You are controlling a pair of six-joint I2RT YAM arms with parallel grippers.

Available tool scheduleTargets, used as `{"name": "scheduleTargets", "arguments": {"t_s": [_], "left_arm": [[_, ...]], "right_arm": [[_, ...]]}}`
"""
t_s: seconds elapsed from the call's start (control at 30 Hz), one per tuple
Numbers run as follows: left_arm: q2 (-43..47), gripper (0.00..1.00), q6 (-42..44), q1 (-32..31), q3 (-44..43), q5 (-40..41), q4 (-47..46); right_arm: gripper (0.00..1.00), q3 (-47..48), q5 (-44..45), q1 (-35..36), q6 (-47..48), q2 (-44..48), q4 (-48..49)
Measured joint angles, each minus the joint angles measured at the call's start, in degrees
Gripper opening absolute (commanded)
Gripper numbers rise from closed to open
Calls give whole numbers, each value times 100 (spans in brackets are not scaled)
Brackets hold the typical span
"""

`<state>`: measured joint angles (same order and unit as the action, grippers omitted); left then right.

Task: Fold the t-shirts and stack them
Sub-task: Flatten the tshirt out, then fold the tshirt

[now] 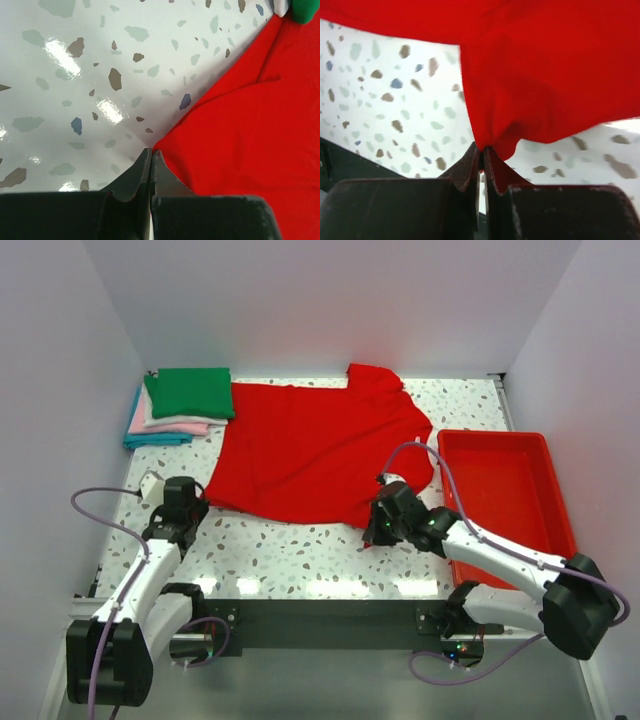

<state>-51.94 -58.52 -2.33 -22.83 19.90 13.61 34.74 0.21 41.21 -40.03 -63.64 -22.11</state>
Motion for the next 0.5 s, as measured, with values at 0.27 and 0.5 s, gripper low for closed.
{"name": "scheduleTargets", "arguments": {"t_s": [0.27, 0.5], "left_arm": [[444, 9, -103, 39, 28, 105, 424], [938, 71, -52, 44, 232, 116, 835]], "right_arm": [[14, 603, 758, 1309, -627, -870, 44], [12, 894, 1412, 1661, -745, -909, -282]]}}
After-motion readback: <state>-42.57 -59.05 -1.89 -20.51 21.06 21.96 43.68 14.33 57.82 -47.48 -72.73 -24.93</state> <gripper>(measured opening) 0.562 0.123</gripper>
